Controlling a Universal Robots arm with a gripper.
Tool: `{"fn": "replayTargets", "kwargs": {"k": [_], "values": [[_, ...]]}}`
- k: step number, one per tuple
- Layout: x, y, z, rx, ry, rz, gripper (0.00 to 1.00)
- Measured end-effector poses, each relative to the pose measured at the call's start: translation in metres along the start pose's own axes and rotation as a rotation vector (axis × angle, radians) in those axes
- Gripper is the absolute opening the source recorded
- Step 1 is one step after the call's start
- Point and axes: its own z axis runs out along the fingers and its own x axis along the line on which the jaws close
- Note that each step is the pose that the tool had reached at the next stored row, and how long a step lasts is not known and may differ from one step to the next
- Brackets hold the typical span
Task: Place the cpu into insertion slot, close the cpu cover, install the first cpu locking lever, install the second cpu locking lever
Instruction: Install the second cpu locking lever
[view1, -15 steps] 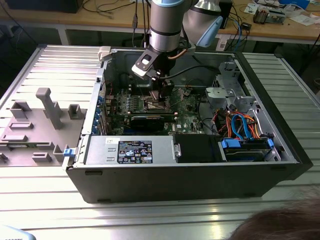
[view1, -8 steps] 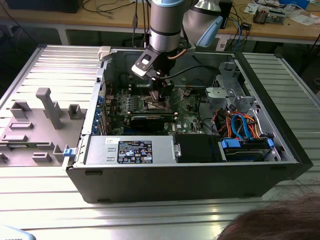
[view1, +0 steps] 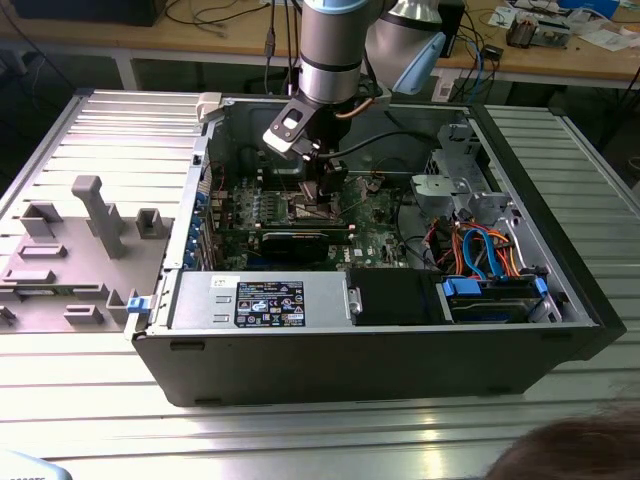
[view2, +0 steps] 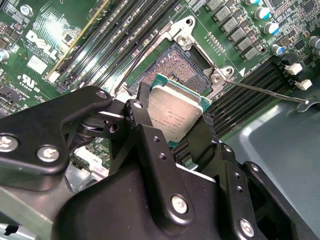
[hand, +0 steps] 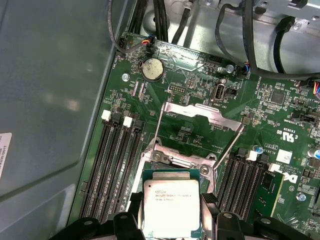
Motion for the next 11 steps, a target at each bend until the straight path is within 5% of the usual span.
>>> {"fn": "replayTargets", "kwargs": {"k": [11], "values": [[0.0000, 0.0000, 0.0002, -0.0001, 0.0000, 0.005, 0.55]]}}
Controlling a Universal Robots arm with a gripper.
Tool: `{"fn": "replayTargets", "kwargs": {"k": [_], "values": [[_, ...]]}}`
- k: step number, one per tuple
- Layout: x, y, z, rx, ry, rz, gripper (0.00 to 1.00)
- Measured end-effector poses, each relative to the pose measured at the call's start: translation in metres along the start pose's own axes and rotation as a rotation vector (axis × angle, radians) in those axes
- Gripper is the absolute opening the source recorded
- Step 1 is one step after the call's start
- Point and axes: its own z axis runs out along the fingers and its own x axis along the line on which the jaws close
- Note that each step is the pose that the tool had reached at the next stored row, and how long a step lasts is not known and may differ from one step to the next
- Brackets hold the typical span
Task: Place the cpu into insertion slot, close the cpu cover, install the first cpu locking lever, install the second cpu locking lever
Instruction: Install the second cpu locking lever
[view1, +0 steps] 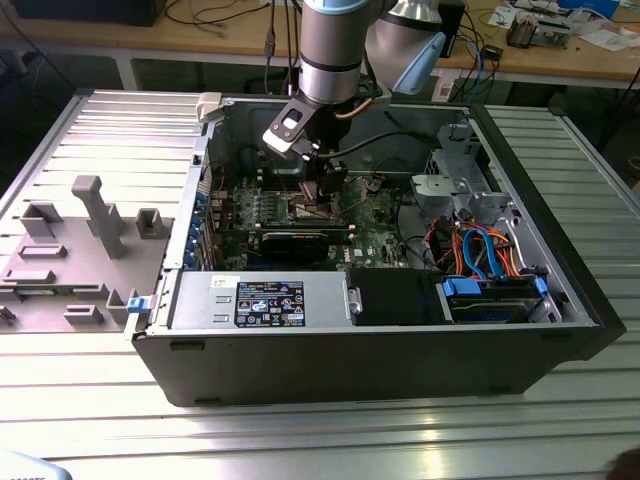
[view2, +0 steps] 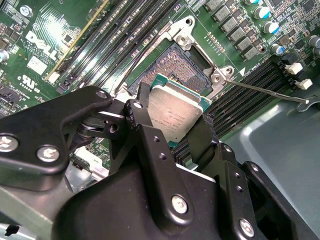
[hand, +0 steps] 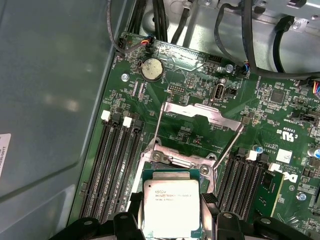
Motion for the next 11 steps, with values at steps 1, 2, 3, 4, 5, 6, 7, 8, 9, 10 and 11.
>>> {"fn": "replayTargets", "kwargs": {"k": [1, 2, 3, 4, 5, 6, 7, 8, 9, 10, 11], "values": [[0.0000, 0.0000, 0.0000, 0.0000, 0.0000, 0.000, 0.55], [0.0000, 0.0000, 0.0000, 0.0000, 0.0000, 0.001, 0.55], [0.0000, 0.0000, 0.0001, 0.0000, 0.0000, 0.001, 0.55], [0.0000, 0.0000, 0.0001, 0.0000, 0.0000, 0.002, 0.55], [0.0000, 0.0000, 0.0001, 0.0000, 0.0000, 0.002, 0.55], [0.0000, 0.0000, 0.0001, -0.0001, 0.0000, 0.002, 0.55], [0.0000, 0.0000, 0.0001, -0.0001, 0.0000, 0.003, 0.55], [0.0000, 0.0000, 0.0001, -0.0001, 0.0000, 0.003, 0.55], [0.0000, 0.0000, 0.0001, -0.0001, 0.0000, 0.004, 0.55], [0.0000, 0.0000, 0.0001, -0.0001, 0.0000, 0.004, 0.55], [0.0000, -0.0001, 0.0001, -0.0001, 0.0000, 0.005, 0.55]]}}
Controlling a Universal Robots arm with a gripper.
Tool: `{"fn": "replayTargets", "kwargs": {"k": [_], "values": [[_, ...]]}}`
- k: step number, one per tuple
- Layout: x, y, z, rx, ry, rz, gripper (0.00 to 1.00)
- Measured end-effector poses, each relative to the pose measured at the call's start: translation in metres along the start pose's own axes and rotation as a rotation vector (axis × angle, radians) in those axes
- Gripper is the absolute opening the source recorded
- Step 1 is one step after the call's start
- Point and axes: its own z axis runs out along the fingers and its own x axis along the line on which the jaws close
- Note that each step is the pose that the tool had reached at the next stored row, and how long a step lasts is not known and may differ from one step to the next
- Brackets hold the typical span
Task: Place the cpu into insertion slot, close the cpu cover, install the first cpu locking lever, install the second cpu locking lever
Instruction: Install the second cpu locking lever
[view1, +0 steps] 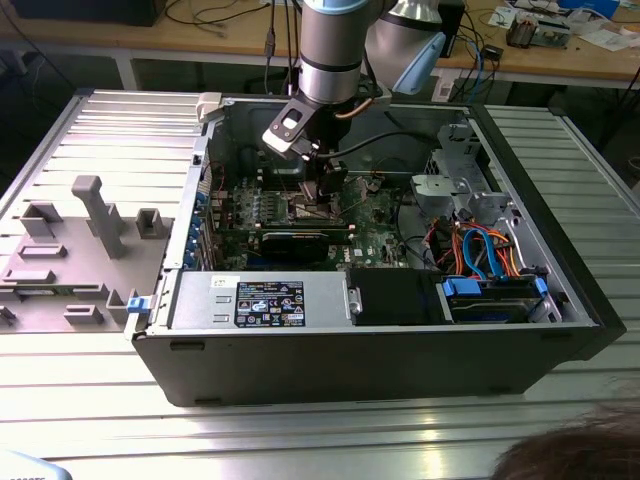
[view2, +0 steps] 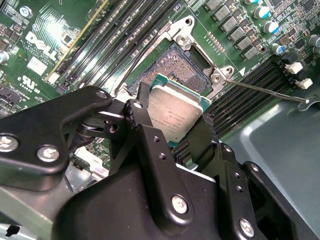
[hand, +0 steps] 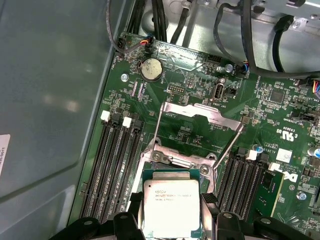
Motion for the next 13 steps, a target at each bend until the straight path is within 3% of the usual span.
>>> {"fn": "replayTargets", "kwargs": {"k": [13], "values": [[0.0000, -0.0001, 0.0000, -0.0001, 0.0000, 0.007, 0.55]]}}
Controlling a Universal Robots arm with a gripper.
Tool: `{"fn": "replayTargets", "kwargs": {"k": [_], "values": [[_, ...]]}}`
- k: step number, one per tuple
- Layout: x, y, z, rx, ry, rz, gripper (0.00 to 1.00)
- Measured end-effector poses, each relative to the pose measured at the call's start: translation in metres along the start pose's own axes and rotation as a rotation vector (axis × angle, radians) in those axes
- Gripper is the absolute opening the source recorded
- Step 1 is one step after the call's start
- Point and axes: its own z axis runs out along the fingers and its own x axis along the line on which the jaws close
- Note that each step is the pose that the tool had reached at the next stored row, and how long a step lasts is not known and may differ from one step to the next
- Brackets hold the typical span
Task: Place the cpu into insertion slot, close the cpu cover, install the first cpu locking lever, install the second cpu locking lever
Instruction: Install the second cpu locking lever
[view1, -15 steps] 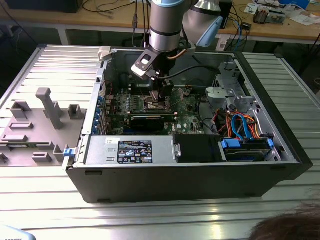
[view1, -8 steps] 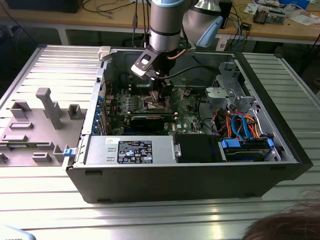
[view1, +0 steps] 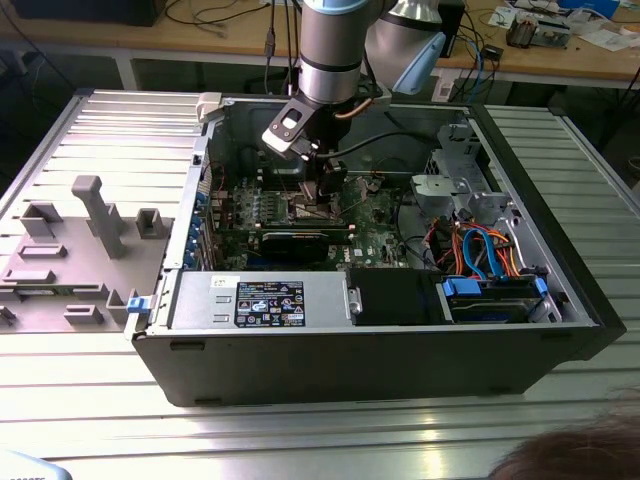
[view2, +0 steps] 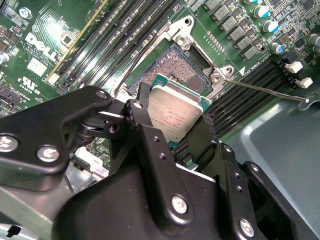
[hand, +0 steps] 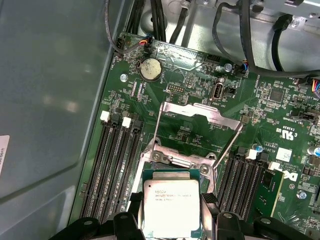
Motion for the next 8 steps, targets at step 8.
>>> {"fn": "replayTargets", "kwargs": {"k": [8], "values": [[0.0000, 0.0000, 0.0000, -0.0001, 0.0000, 0.004, 0.55]]}}
